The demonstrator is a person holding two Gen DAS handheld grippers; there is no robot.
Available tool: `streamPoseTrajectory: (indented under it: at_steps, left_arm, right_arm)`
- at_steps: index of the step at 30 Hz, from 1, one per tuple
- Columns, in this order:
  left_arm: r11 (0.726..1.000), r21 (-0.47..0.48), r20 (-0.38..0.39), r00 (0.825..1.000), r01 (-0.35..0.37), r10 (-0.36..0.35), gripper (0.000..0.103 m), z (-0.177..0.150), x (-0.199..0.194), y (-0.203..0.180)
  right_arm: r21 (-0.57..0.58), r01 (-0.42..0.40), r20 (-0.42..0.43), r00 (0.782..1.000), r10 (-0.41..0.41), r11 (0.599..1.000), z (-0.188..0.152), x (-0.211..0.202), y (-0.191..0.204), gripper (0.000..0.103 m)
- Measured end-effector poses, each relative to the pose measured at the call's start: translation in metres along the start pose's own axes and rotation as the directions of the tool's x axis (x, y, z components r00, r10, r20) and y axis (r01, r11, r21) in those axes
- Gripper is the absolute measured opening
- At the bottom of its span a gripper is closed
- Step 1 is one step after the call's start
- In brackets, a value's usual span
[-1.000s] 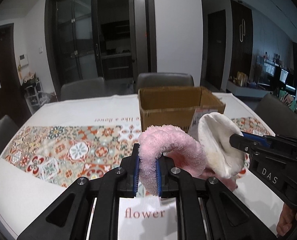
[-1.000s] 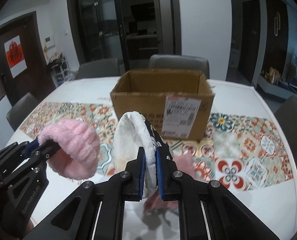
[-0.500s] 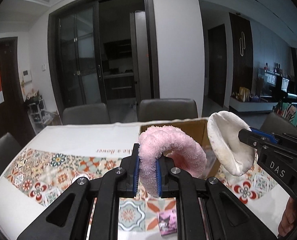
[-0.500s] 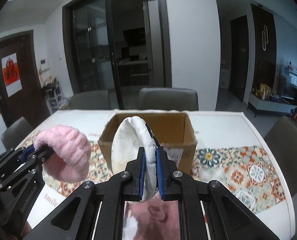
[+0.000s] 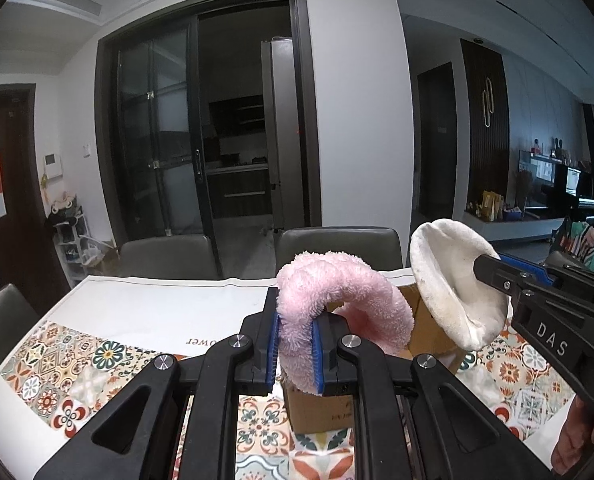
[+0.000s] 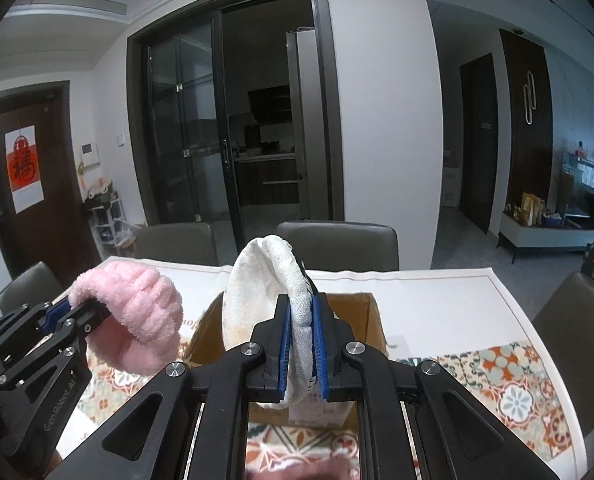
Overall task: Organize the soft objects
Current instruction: 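Lift both slippers and carry them over the cardboard box with both tools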
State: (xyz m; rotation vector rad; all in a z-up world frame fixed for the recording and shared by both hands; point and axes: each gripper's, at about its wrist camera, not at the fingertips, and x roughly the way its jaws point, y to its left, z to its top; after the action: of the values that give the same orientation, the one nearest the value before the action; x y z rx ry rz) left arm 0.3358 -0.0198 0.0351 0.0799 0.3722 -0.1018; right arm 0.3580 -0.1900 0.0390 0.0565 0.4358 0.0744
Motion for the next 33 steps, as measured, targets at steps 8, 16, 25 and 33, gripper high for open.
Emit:
streamPoseTrajectory:
  at_steps: [8,16,25,33]
  left_arm:
    - [1.000,-0.027,-0.059,0.998,0.015,-0.017,0.015,0.004,0.043,0.002]
    - [1.000,-0.004,-0.132,0.991,0.024,-0.024,0.015,0.000,0.091,-0.003]
    - [0.998,-0.003,-0.263,0.963,0.063,-0.062,0.015,-0.021,0.143,-0.015]
    - [0.998,0.023,-0.337,0.940,0.065,-0.054,0.017,-0.040,0.164,-0.025]
  right_arm:
    - [-0.021,-0.010,-0.010,1.000,0.009,1.000,0.007,0.033,-0.001,0.012]
    - [-0.026,-0.017,-0.072,0.997,0.016,1.000,0.003,0.076,-0.008,0.012]
    - [0.002,-0.016,-0.203,0.979,0.016,1.000,-0.014,0.124,-0.026,0.012]
    - [-0.002,-0.013,-0.299,0.954,0.012,1.000,-0.034,0.151,-0.034,0.012]
